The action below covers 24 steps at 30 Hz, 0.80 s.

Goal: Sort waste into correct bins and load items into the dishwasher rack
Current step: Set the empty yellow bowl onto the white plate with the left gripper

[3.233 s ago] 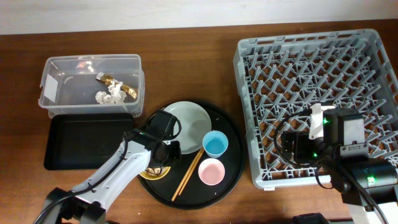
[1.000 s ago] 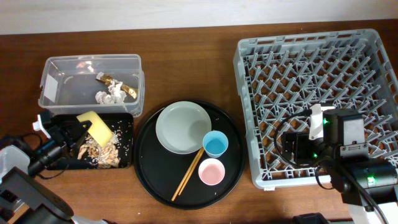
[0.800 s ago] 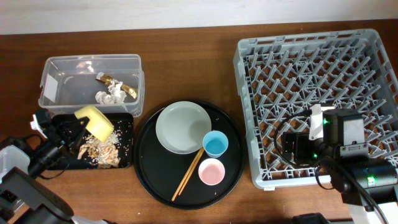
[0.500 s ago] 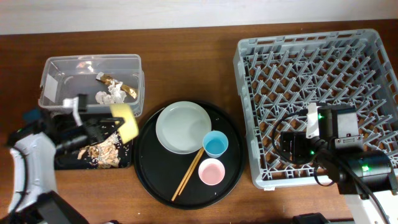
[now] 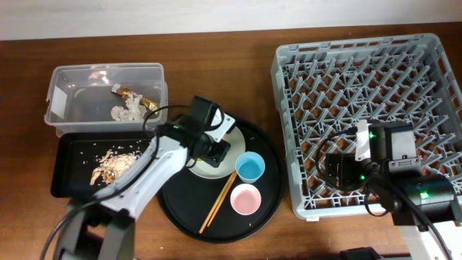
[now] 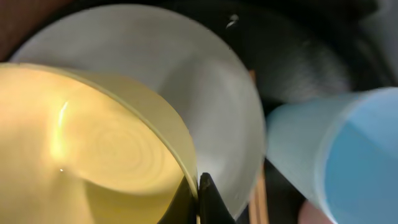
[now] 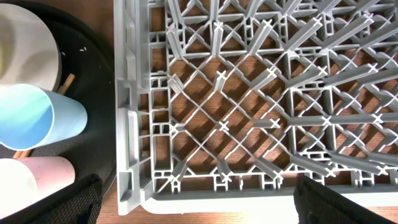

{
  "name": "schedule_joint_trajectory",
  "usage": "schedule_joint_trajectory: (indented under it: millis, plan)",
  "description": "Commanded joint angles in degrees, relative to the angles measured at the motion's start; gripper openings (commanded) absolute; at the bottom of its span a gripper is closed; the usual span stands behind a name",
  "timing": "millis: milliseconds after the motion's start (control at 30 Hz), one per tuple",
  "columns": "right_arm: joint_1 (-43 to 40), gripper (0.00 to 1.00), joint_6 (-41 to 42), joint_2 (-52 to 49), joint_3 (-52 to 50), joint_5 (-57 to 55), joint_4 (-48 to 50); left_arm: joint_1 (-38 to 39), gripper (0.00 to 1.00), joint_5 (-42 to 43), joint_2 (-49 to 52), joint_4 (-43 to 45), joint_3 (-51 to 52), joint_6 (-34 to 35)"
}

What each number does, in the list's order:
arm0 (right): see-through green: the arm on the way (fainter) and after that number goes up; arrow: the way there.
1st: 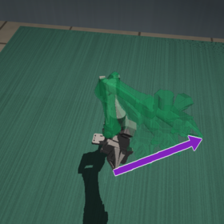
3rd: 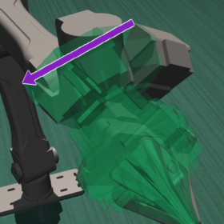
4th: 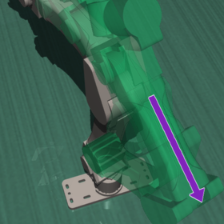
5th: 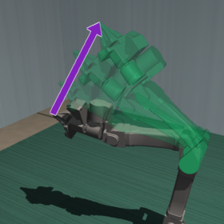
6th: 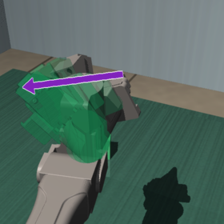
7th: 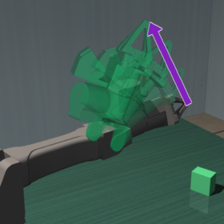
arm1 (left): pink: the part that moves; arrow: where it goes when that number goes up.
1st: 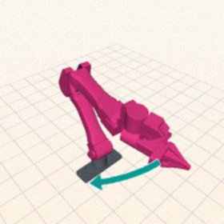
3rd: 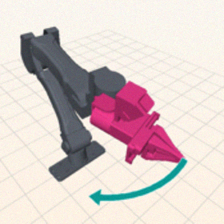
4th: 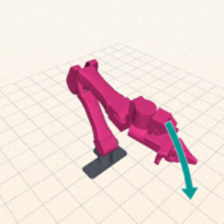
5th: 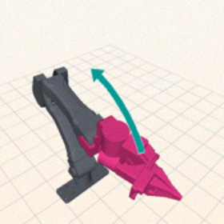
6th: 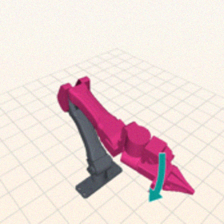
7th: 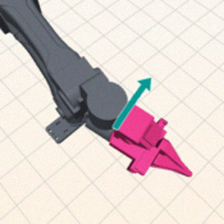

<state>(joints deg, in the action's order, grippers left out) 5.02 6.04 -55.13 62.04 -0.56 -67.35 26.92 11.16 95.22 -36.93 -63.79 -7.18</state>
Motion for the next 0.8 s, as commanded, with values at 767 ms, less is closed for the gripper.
schedule_joint_trajectory:
  millis: [767]
  plan:
    - [-0.26,0.99,0.37,0.0,1.03,0.09,-0.85,11.04,0.49,11.28,-6.03,-13.46,7.15,12.28]
